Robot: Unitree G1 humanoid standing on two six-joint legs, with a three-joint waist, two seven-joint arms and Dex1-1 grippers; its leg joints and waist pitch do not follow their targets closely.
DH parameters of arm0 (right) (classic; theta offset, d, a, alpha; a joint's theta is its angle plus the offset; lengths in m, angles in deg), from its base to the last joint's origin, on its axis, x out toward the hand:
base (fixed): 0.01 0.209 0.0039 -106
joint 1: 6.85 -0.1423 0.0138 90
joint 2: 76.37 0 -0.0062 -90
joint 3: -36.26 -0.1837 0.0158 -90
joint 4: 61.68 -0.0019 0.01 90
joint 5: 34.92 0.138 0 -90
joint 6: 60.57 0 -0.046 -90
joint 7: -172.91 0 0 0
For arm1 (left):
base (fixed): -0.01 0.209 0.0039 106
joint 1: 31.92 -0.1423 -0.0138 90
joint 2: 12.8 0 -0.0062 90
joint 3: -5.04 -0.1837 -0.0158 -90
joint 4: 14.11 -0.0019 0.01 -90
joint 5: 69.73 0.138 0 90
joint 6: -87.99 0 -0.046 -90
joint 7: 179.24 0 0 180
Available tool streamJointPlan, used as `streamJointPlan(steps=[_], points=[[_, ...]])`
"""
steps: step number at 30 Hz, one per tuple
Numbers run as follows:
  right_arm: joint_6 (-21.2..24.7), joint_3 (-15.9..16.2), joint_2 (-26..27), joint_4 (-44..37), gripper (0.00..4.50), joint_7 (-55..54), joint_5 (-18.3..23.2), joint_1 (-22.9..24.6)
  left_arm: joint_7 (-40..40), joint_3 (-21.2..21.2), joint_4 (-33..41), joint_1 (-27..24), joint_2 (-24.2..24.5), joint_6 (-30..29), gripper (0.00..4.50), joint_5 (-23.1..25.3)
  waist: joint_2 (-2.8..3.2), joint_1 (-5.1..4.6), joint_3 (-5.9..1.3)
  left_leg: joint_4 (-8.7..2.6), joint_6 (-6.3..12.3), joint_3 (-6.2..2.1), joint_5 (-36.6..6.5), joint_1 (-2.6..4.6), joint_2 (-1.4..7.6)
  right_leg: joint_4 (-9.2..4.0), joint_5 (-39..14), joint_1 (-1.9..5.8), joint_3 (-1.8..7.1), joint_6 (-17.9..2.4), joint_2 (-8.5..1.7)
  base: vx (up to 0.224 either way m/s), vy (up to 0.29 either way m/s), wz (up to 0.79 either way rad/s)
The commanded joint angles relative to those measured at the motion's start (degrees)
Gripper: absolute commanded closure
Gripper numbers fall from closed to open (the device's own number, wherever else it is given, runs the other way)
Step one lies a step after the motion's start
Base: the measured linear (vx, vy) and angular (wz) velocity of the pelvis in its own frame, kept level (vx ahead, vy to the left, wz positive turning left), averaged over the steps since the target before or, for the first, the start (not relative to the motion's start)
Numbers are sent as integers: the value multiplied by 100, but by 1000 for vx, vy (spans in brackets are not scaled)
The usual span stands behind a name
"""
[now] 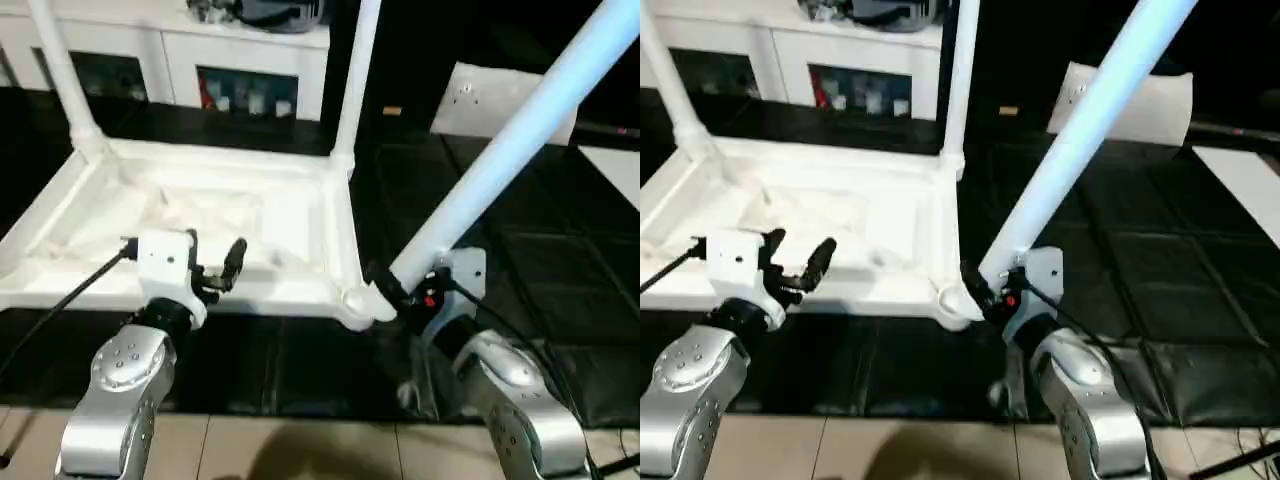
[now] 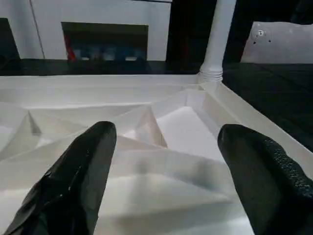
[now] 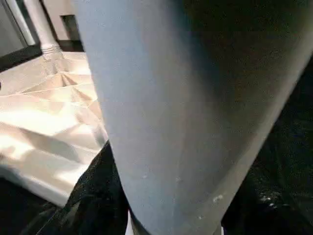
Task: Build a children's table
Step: Pick table leg
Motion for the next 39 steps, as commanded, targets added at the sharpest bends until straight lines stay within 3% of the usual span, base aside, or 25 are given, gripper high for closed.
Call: streamJointPlan(steps=[1, 3, 4, 5, 6, 7, 8, 9, 10, 11, 12, 13, 14, 15, 16, 17, 18, 19, 20, 22, 24, 25, 28, 32, 39], points=[[17, -114, -72, -148, 257, -128, -87, -20, 103, -116, 1, 18, 7, 43, 76, 5, 125, 105, -305, -205, 1421, -106, -444, -377, 14, -679, -1423, 543, -18, -532, -794, 114, 42, 39], [-42, -146, -56, -136, 257, -160, -98, 7, 134, -131, -3, 19, 10, 53, 76, 3, 155, 92, -330, -167, 1672, -155, 47, -331, -16, -692, -1198, 574, -197, -490, -676, 171, 52, 66], [-79, -197, -27, -137, 257, -191, -73, 28, 164, -144, -4, 26, 17, 42, 76, -3, 217, 15, -370, -191, 2331, -434, 862, -1, -99, -442, -450, 522, -487, -372, -231, 187, 49, 66], [-93, -227, -11, -142, 257, -204, -42, 36, 185, -147, -6, 30, 16, 39, 76, -3, 311, -278, -424, -286, 2783, -1103, 932, 1075, 693, 479, -957, -562, -335, -321, -97, 234, -12, 42], [-93, -227, -11, -142, 257, -204, -42, 36, 185, -147, -6, 30, 16, 39, 76, -3, 256, -322, -512, -226, 3006, -1244, 1446, 1169, 852, 718, -1091, -767, -244, -111, -159, 190, -26, 17], [-77, -236, -4, -174, 257, -219, -24, 68, 231, -120, -6, 10, -24, 90, 76, -73, 276, -200, -441, -75, 2999, -1105, 2328, 989, 763, 988, -812, -1064, -81, 214, -238, 190, -26, 17], [-143, -237, -2, -198, 257, -237, -53, 99, 291, -134, 10, -21, -4, 87, 76, -100, 228, -203, -375, -228, 2855, -850, 2811, 688, 653, 1121, -257, -1103, -14, 486, -260, 0, 0, 0], [-143, -237, -2, -198, 257, -237, -53, 99, 291, -134, 10, -21, -4, 87, 76, -100, 228, -203, -375, -228, 2855, -850, 2811, 688, 653, 1121, -257, -1103, -14, 486, -260, 0, 0, 0], [-247, -262, 8, -268, 257, -205, 2, 154, 420, -181, 50, -85, 38, 65, 76, -179, -53, -215, -398, -119, 2477, -385, 3101, 404, 249, 504, 1337, -1074, 292, 210, -414, 0, 0, 0], [-264, -272, 1, -306, 257, -175, 43, 172, 474, -206, 74, -115, 65, 40, 74, -209, -381, -156, -408, 121, 1750, -118, 1653, 24, -267, -12, 1823, -618, 730, 571, -623, 6, -72, 4], [-264, -272, 1, -306, 257, -175, 43, 172, 474, -206, 74, -115, 65, 40, 74, -209, -435, -37, -349, 231, 1357, -150, 593, -102, -335, -242, 947, -510, 997, 782, -954, -5, -85, -4], [-271, -323, 43, -309, 257, -195, 92, 180, 518, -224, 93, -147, 87, 33, 74, -228, -318, -32, -383, 224, 768, -364, 335, -172, -117, -81, 852, -319, 1019, 217, -1225, -5, -85, -4], [-273, -359, 74, -310, 257, -216, 117, 185, 542, -235, 108, -170, 101, 28, 74, -233, -295, -42, -407, 158, 560, -365, 642, -185, -99, 39, 1295, -307, 907, 10, -1062, 38, -54, -10], [-276, -363, 74, -311, 257, -225, 107, 188, 551, -239, 112, -176, 109, 33, 74, -229, -236, -130, -374, 64, 403, -340, 1020, -176, -99, 128, 2059, -385, 752, -349, -760, 0, 0, 0], [-287, -376, 77, -316, 257, -252, 76, 198, 576, -250, 122, -195, 130, 48, 74, -217, -143, -198, -341, -9, 324, -328, 1003, -116, -30, 134, 1903, -447, 610, -740, -596, 0, 0, 0], [-306, -395, 87, -327, 257, -288, 48, 217, 620, -264, 120, -212, 159, 71, 74, -203, -95, -268, -301, -96, 259, -339, 561, -69, 67, 99, 1058, -474, 523, -1042, -554, 0, 0, 0], [-343, -440, 135, -343, 257, -333, 72, 256, 697, -279, 80, -213, 197, 99, 74, -195, -13, -275, -278, -128, 238, -351, 198, -45, 113, 74, 582, -494, 504, -1148, -553, -74, 14, -5], [-418, -568, 248, -387, 257, -404, 193, 306, 875, -318, -26, -179, 297, 118, 74, -182, 6, -332, -233, -196, 176, -360, -649, -32, 189, -2, -343, -511, 490, -1228, -567, -74, 14, -5], [-418, -568, 248, -387, 257, -404, 193, 306, 875, -318, -26, -179, 297, 118, 74, -182, -16, -356, -183, -215, 81, -330, -1460, 12, 200, -102, -1227, -594, 506, -1141, -564, -86, 15, 0], [-456, -635, 295, -429, 257, -422, 280, 324, 972, -346, -77, -154, 367, 107, 74, -184, -24, -382, -132, -235, -41, -333, -2212, 28, 182, -205, -2348, -643, 504, -849, -580, -81, 9, 2], [-578, -617, 263, -441, 257, -319, 310, 342, 1131, -386, -184, -66, 428, 95, 74, -271, -16, -395, -129, -207, -67, -309, -2459, 77, 141, -298, -3024, -735, 500, -539, -569, -65, -5, 3], [-608, -613, 257, -440, 257, -282, 307, 345, 1172, -396, -213, -41, 443, 94, 74, -299, -14, -399, -134, -210, -63, -312, -2411, 48, 131, -316, -3178, -732, 499, -425, -575, -58, -10, 4], [-838, -687, 272, -378, 257, -379, 156, 267, 1451, -541, -400, 121, 572, 191, 74, -299, -38, -427, -157, -208, -21, -307, -2238, 10, 121, -332, -3208, -750, 508, -315, -575, 0, 0, 0], [-671, -662, 153, -365, 257, -296, 155, 242, 1862, -683, -549, 297, 685, 197, 41, -403, -33, -462, -189, -231, 14, -303, -1948, -45, 147, -246, -2572, -709, 525, -512, -567, 0, 0, 0], [-140, -410, -269, -384, 257, 70, 245, 172, 2894, -1065, -952, 857, 1036, 106, 0, -505, -21, -454, -269, -155, 250, -236, -580, -87, 158, -72, -590, -556, 550, -1260, -602, 0, 0, 0]])
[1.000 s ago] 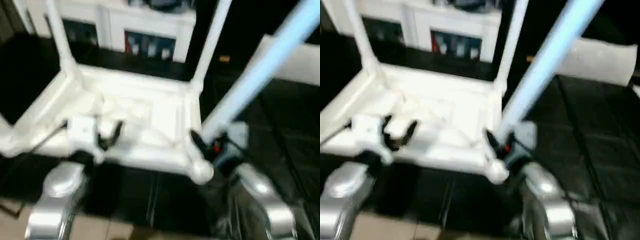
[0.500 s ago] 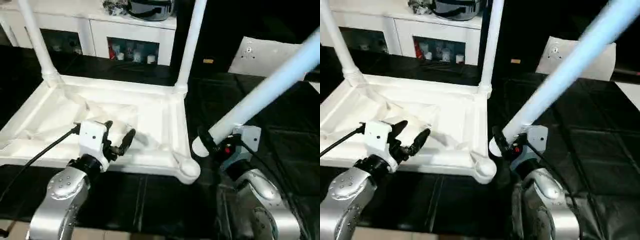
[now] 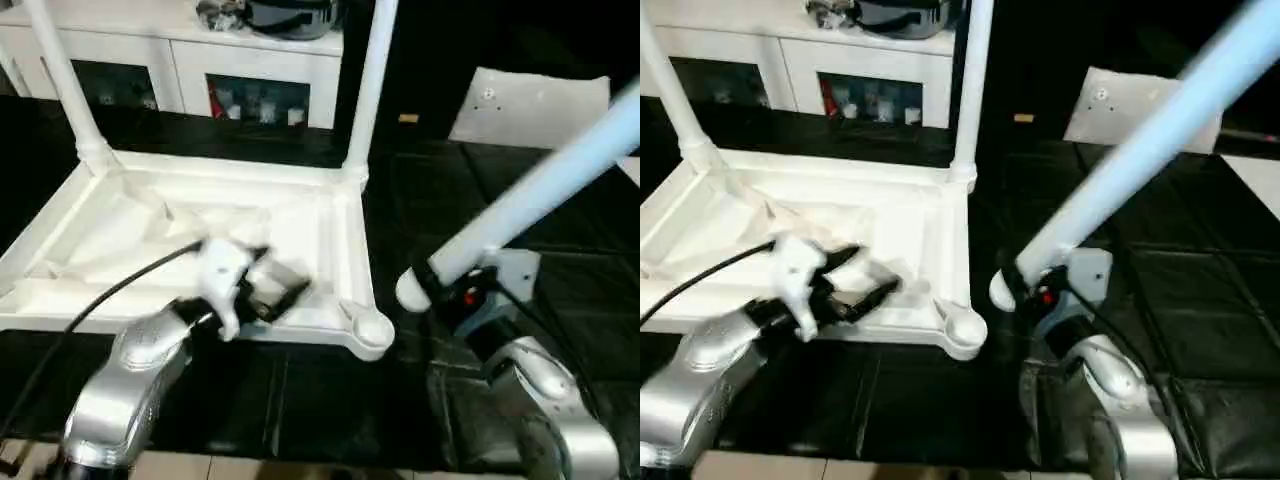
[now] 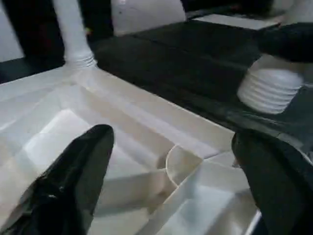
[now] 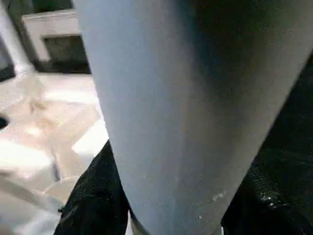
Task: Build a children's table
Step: Pick table leg, then insert table leg to table base
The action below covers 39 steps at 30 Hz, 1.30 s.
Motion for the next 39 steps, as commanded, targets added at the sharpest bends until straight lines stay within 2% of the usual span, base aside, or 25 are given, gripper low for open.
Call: streamJointPlan(steps=[1, 5, 6, 7, 8, 9, 10, 11, 12, 13, 14, 15, 16, 17, 18, 19, 20, 21, 22, 24, 26, 28, 33, 35, 39], points=[[175, 30, -66, -156, 257, 43, 72, -66, -5, -67, -43, 18, -30, -36, 0, 7, 63, 18, -288, -537, 326, -86, -20, -171, 443, -363, -1120, 364, 307, -1212, -519, 0, 0, 0], [472, 157, -41, -179, 257, -125, 29, 28, -822, 315, 206, -322, -485, -37, 0, -67, 10, 25, -293, -529, 352, -59, 170, -188, 448, -365, -985, 406, 296, -1356, -507, 0, 0, 0], [539, 167, -29, -177, 257, -164, 25, 45, -908, 377, 228, -385, -565, -51, 0, -109, 39, -15, -313, -331, 99, 268, -41, 21, 397, -635, -1516, 171, 542, -1152, -270, 9, 2, -25], [543, 152, 32, -163, 257, -201, 51, 75, -1061, 464, 260, -468, -645, -111, 0, -101, -42, 79, -326, -283, -98, 353, -449, -115, 188, -577, -2184, 316, 776, -987, -190, 9, 2, -25], [522, 133, 98, -158, 257, -230, 89, 107, -1183, 493, 283, -547, -683, -11, 0, 8, -52, 139, -320, -222, -105, 361, -570, -155, 162, -624, -2468, 346, 957, -909, -220, -6, 4, -44], [508, 122, 154, -163, 257, -257, 112, 137, -1271, 510, 329, -629, -715, 58, 0, 84, -109, 259, -293, 33, 54, 335, -782, -95, 137, -791, -3260, 336, 1362, -889, -382, -16, 36, -40], [484, 117, 218, -180, 257, -293, 127, 167, -1449, 542, 429, -728, -765, -116, 0, 141, -112, 429, -259, 344, 100, 166, -764, -182, 123, -933, -3854, 455, 1864, -944, -608, -16, 36, -40], [505, 123, 236, -198, 257, -310, 137, 174, -1500, 533, 491, -785, -775, -93, 0, 196, -121, 431, -205, 303, -60, -26, -590, -236, 117, -914, -3895, 418, 1923, -835, -391, -21, 97, -51], [522, 127, 248, -211, 257, -321, 147, 177, -1534, 522, 532, -822, -778, -55, 0, 243, -61, 355, -175, 45, -195, -69, -519, -130, 146, -849, -3753, 237, 1732, -661, -81, -54, 109, -57], [509, 149, 247, -217, 257, -328, 123, 171, -1619, 532, 579, -867, -800, -11, 0, 310, 176, 154, -175, -579, -447, -103, -586, 267, 453, -480, -2809, -281, 1021, -65, 639, -54, 109, -57], [508, 151, 245, -217, 257, -327, 121, 169, -1626, 536, 582, -870, -806, -12, 0, 308, 286, 113, -217, -703, -342, -110, -608, 400, 878, -190, -2361, -514, 673, 116, 557, -80, 113, -36], [499, 161, 237, -208, 257, -319, 114, 152, -1723, 593, 628, -910, -890, -52, 0, 266, 349, 138, -264, -978, -287, -206, 248, 158, 1462, 423, -1397, -368, 195, 158, 193, -73, 110, -33], [510, 157, 237, -205, 257, -322, 118, 144, -1769, 615, 653, -928, -931, -57, 0, 259, 327, 127, -316, -961, -121, -439, 1275, -30, 1403, 725, -713, -137, -79, 92, -53, -73, 110, -33], [528, 148, 236, -198, 257, -327, 125, 128, -1837, 644, 687, -948, -991, -68, 0, 250, 424, 99, -332, -814, 191, -336, 1823, 128, 1240, 591, -546, -307, -188, -201, -111, -37, 61, -19], [528, 148, 236, -198, 257, -327, 125, 128, -1837, 644, 687, -948, -991, -68, 0, 250, 376, 32, -389, -656, 511, -309, 2214, 247, 1127, 475, -376, -305, -178, -343, -175, 0, 0, 0], [522, 170, 193, -209, 257, -298, 84, 117, -1902, 577, 750, -947, -961, -159, 0, 329, 207, -3, -474, -368, 1071, -250, 2793, 244, 777, 102, 261, -82, -30, -629, -372, 0, 0, 0], [450, 179, 165, -200, 257, -268, 40, 106, -1917, 530, 773, -936, -927, -173, 0, 380, 75, 49, -496, -236, 1135, -59, 2823, 165, 546, -97, 657, 44, 53, -696, -463, -23, -64, -11], [380, 174, 149, -189, 257, -249, 15, 92, -1943, 496, 794, -923, -912, -188, 0, 423, 1, 121, -579, -236, 969, 72, 2819, -252, 321, 6, 2149, 522, 306, -872, -727, -63, -120, 0], [367, 171, 147, -187, 257, -246, 14, 89, -1950, 491, 800, -921, -912, -194, 0, 431, -111, 229, -483, -324, 839, 153, 1964, -257, 375, -85, 2619, 459, 334, -1028, -670, -51, -108, 7], [348, 150, 133, -173, 257, -223, 30, 70, -1974, 476, 821, -904, -906, -216, 0, 472, -75, 259, -396, -486, 602, 174, 920, -258, 452, -173, 1611, 473, 244, -1147, -614, -90, -99, 4], [167, 52, 84, -38, 257, -147, 18, -41, -1826, 388, 846, -839, -754, -244, 0, 532, -21, 290, -233, -660, 173, 169, -709, -162, 592, -386, -1607, 380, 208, -929, -560, -90, -87, -2], [55, 1, 58, 42, 257, -86, 38, -121, -1675, 364, 834, -785, -669, -215, 0, 490, 0, 299, -210, -670, -106, 151, -1183, -110, 615, -463, -2751, 320, 208, -591, -539, -76, -51, -3], [0, -135, -31, 166, 257, -168, 30, -306, -1096, 229, 637, -448, -381, -208, 0, 317, 2, 343, -209, -711, -220, 163, -1113, -108, 602, -447, -2568, 273, 210, -366, -477, -51, -30, 3], [-438, -149, -72, 369, 257, -213, -218, -392, -798, 61, 405, -228, -150, -106, 0, 472, 9, 348, -224, -715, -241, 159, -1018, -114, 603, -416, -2374, 267, 205, -378, -481, 0, 0, 0], [143, -56, -337, 421, 257, 23, -162, -437, 229, -217, -74, 211, 256, -173, 0, 293, 41, 341, -269, -702, -241, 166, -596, -133, 586, -319, -1443, 330, 206, -566, -451, 0, 0, 0]])
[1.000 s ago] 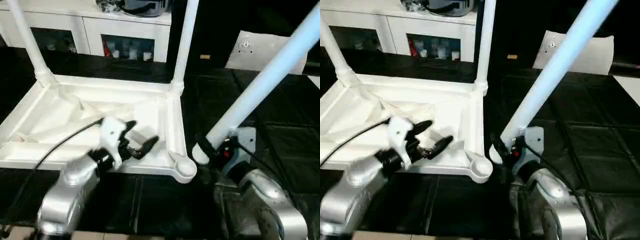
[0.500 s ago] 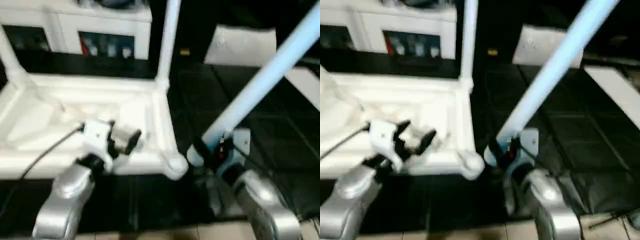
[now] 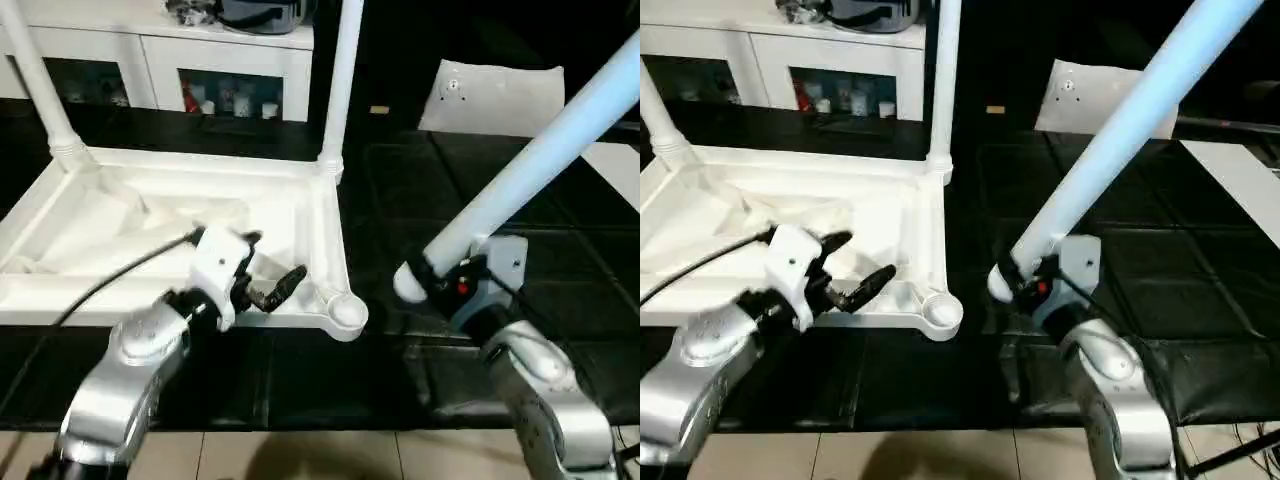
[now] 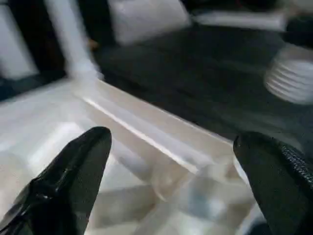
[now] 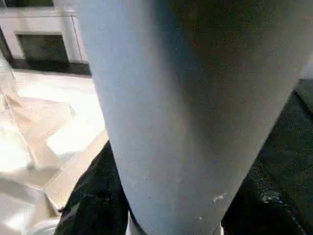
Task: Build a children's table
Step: Insert table leg to table base
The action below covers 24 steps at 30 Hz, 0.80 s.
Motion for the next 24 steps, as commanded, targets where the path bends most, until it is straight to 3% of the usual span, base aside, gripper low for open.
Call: streamJointPlan(steps=[1, 5, 8, 9, 10, 11, 12, 14, 15, 16, 19, 20, 21, 24], points=[[-11, 36, -168, 75, 257, 332, 25, -14, 1141, -349, -233, 254, 309, -169, 0, -246, 92, 13, -248, -519, -16, -78, -593, -34, 272, -464, -561, 226, 327, -789, -402, 0, 0, 0], [-306, 214, -330, 168, 257, 616, -66, 16, 1971, -709, -636, 616, 648, -52, 18, -224, 89, 22, -272, -486, 138, -53, -37, -59, 276, -383, 242, 274, 320, -1093, -422, 0, 0, 0], [-172, 174, -299, 175, 257, 636, 82, 38, 2286, -890, -1049, 882, 701, 302, 39, -30, 99, 31, -258, -495, 196, -42, -164, -39, 295, -411, 52, 282, 325, -1205, -448, 0, 0, 0], [-14, 114, -260, 119, 257, 620, 211, 44, 2526, -1006, -1346, 1087, 747, 459, 46, 77, 128, 30, -254, -500, 166, -41, -238, -29, 300, -417, -62, 276, 326, -1220, -446, 0, 0, 0], [45, 96, -248, 82, 257, 628, 263, 50, 2613, -1063, -1485, 1182, 769, 538, 70, 145, 119, 24, -248, -512, 125, -40, -379, -23, 308, -433, -253, 274, 324, -1215, -449, 0, 0, 0], [114, 83, -229, 37, 257, 624, 313, 60, 2699, -1104, -1642, 1291, 769, 605, 70, 195, 162, 26, -247, -519, 68, -46, -467, -20, 314, -439, -357, 276, 322, -1214, -453, 0, 0, 0], [138, 79, -222, 26, 257, 627, 329, 65, 2747, -1120, -1717, 1345, 765, 629, 85, 198, 140, 18, -237, -526, 61, -44, -525, -21, 313, -457, -432, 268, 323, -1196, -446, 0, 0, 0], [246, 68, -186, -20, 257, 640, 420, 101, 2954, -1217, -1986, 1536, 775, 723, 102, 231, 151, 28, -243, -529, -3, -42, -625, -14, 316, -463, -583, 269, 331, -1193, -462, 0, 0, 0], [245, 69, -185, -21, 257, 641, 421, 102, 2959, -1221, -1995, 1541, 776, 727, 102, 234, 155, 33, -250, -521, -14, -46, -588, -18, 324, -448, -524, 277, 334, -1224, -478, 0, 0, 0], [231, 89, -168, -58, 257, 669, 459, 143, 3120, -1328, -2304, 1699, 796, 884, 110, 335, 201, 40, -242, -521, -4, -44, -537, -20, 312, -465, -463, 268, 333, -1221, -465, 0, 0, 0], [156, 152, -149, -72, 257, 705, 441, 179, 3220, -1398, -2700, 1885, 755, 1112, 146, 464, 190, 46, -257, -508, 25, -45, -376, -35, 312, -428, -204, 299, 330, -1281, -474, 0, 0, 0], [167, 174, -130, -76, 257, 707, 455, 186, 3250, -1395, -2820, 1946, 717, 1166, 146, 481, 237, 53, -258, -506, 22, -50, -339, -33, 318, -414, -139, 300, 330, -1314, -482, 0, 0, 0], [181, 186, -118, -81, 257, 706, 471, 189, 3273, -1392, -2897, 1986, 691, 1202, 159, 487, 213, 47, -259, -499, 46, -42, -283, -41, 313, -418, -49, 306, 330, -1348, -479, 0, 0, 0], [234, 232, -50, -107, 257, 646, 488, 179, 3426, -1441, -3235, 2140, 636, 1431, 176, 570, 250, 51, -255, -503, 42, -43, -306, -37, 320, -414, 14, 308, 326, -1426, -486, 0, 0, 0]])
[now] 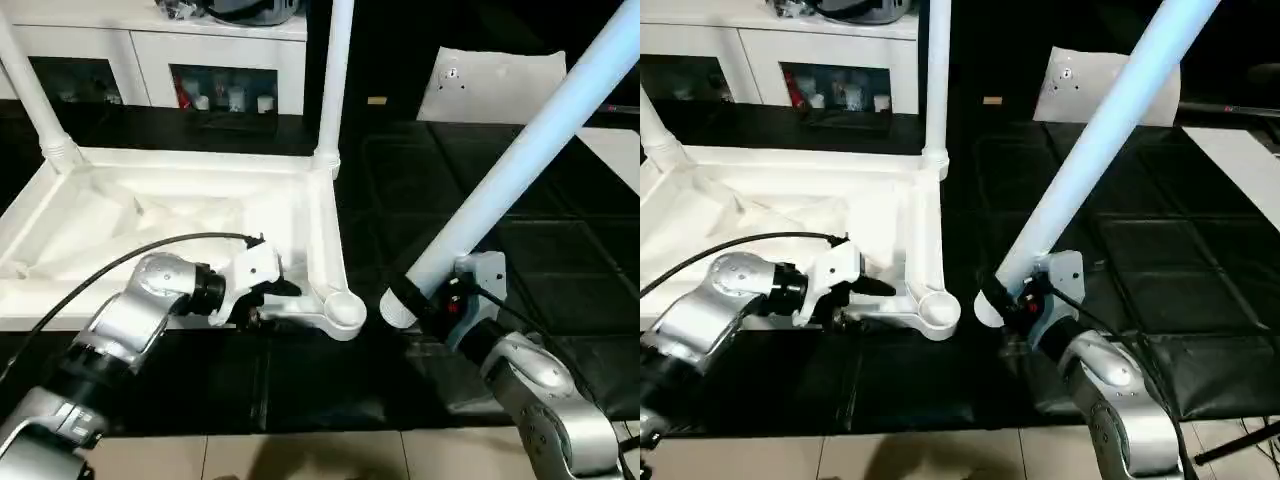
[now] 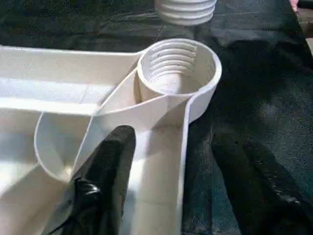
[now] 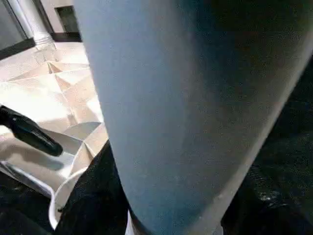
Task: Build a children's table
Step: Insert table leg to table base
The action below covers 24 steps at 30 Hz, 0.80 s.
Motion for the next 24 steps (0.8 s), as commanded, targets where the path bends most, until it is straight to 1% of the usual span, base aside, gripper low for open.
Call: streamJointPlan(steps=[1, 2, 4, 5, 6, 7, 8, 9, 10, 11, 12, 13, 14, 15, 16, 17, 20, 22, 24], points=[[61, 26, 17, -193, 257, -19, 42, -17, 110, -103, -162, 140, -4, 164, 186, 125, 118, 35, -318, -482, 39, -75, -363, -19, 308, -414, -77, 336, 333, -1380, -489, 0, 0, 0], [64, 30, 21, -194, 257, -23, 40, -19, 109, -99, -186, 152, -12, 170, 186, 125, 116, 35, -322, -483, 34, -74, -369, -17, 313, -412, -78, 338, 333, -1387, -492, 0, 0, 0], [51, 53, 32, -206, 257, -42, 28, -7, 123, -85, -288, 191, -37, 226, 208, 123, 125, 35, -314, -482, 31, -70, -368, -15, 317, -411, -74, 332, 335, -1414, -492, 0, 0, 0], [59, 56, 34, -210, 257, -45, 33, -3, 136, -86, -321, 205, -42, 237, 212, 134, 129, 37, -312, -483, 27, -69, -382, -14, 315, -415, -97, 331, 334, -1414, -491, 0, 0, 0], [70, 62, 37, -216, 257, -50, 40, 3, 156, -89, -374, 227, -50, 255, 217, 151, 119, 38, -310, -485, 24, -69, -406, -10, 314, -418, -145, 329, 333, -1402, -487, 0, 0, 0], [134, 150, -15, -218, 257, -14, -1, -2, 267, -98, -465, 273, -60, 209, 237, 152, 117, 43, -310, -486, 19, -69, -404, -13, 315, -420, -168, 333, 337, -1394, -493, 0, 0, 0], [152, 173, -29, -220, 257, 14, 4, -3, 288, -98, -480, 281, -62, 202, 237, 152, 123, 48, -311, -484, 19, -67, -400, -12, 312, -422, -168, 333, 338, -1393, -493, 0, 0, 0], [195, 244, -66, -232, 257, 49, -28, -6, 334, -94, -529, 302, -69, 212, 249, 160, 119, 50, -313, -484, 22, -70, -369, -14, 316, -415, -124, 342, 340, -1397, -494, 0, 0, 0], [195, 252, -46, -231, 257, 7, -59, -10, 370, -97, -585, 323, -78, 237, 263, 176, 121, 50, -312, -486, 24, -69, -346, -11, 322, -414, -82, 336, 339, -1407, -494, 0, 0, 0], [198, 248, -25, -229, 257, -24, -66, -11, 394, -100, -615, 332, -80, 253, 263, 184, 122, 52, -312, -483, 28, -66, -337, -12, 320, -414, -67, 333, 340, -1412, -498, 0, 0, 0], [190, 242, -8, -221, 257, -52, -76, -20, 413, -105, -643, 341, -82, 269, 281, 194, 122, 57, -311, -484, 23, -65, -348, -15, 319, -416, -78, 334, 342, -1416, -503, 0, 0, 0], [193, 212, 27, -214, 257, -73, -30, -35, 435, -112, -660, 344, -76, 256, 281, 206, 120, 58, -310, -491, 12, -69, -389, -11, 326, -413, -119, 332, 337, -1416, -504, 0, 0, 0], [179, 199, 43, -218, 257, -74, -4, -40, 447, -116, -677, 346, -72, 267, 298, 218, 126, 57, -308, -494, 2, -71, -428, -7, 332, -417, -155, 328, 339, -1420, -510, 0, 0, 0], [170, 192, 54, -224, 257, -74, 14, -41, 456, -119, -687, 346, -67, 275, 307, 225, 127, 58, -305, -496, -1, -70, -442, -5, 333, -421, -173, 325, 339, -1417, -508, 0, 0, 0], [147, 194, 54, -228, 257, -68, 13, -39, 459, -120, -702, 340, -65, 290, 307, 232, 126, 58, -302, -499, -11, -72, -476, -7, 332, -426, -227, 326, 339, -1409, -508, 0, 0, 0], [131, 197, 51, -232, 257, -65, 8, -37, 468, -116, -728, 338, -68, 310, 322, 244, 118, 56, -303, -497, -14, -69, -485, -3, 334, -428, -227, 323, 342, -1411, -509, 0, 0, 0], [124, 210, 34, -235, 257, -49, 11, -30, 446, -74, -781, 324, -84, 339, 352, 265, 122, 59, -306, -497, -8, -69, -462, -7, 333, -421, -189, 327, 343, -1418, -510, 0, 0, 0], [115, 227, 38, -236, 257, -47, 0, -19, 467, -41, -824, 309, -97, 372, 369, 289, 104, 61, -302, -495, 12, -65, -447, -2, 335, -424, -199, 321, 346, -1415, -514, 0, 0, 0], [110, 232, 50, -231, 257, -45, -5, -43, 477, -32, -855, 315, -106, 387, 388, 297, 99, 60, -300, -496, 15, -63, -442, -10, 334, -426, -232, 324, 346, -1408, -514, 0, 0, 0]])
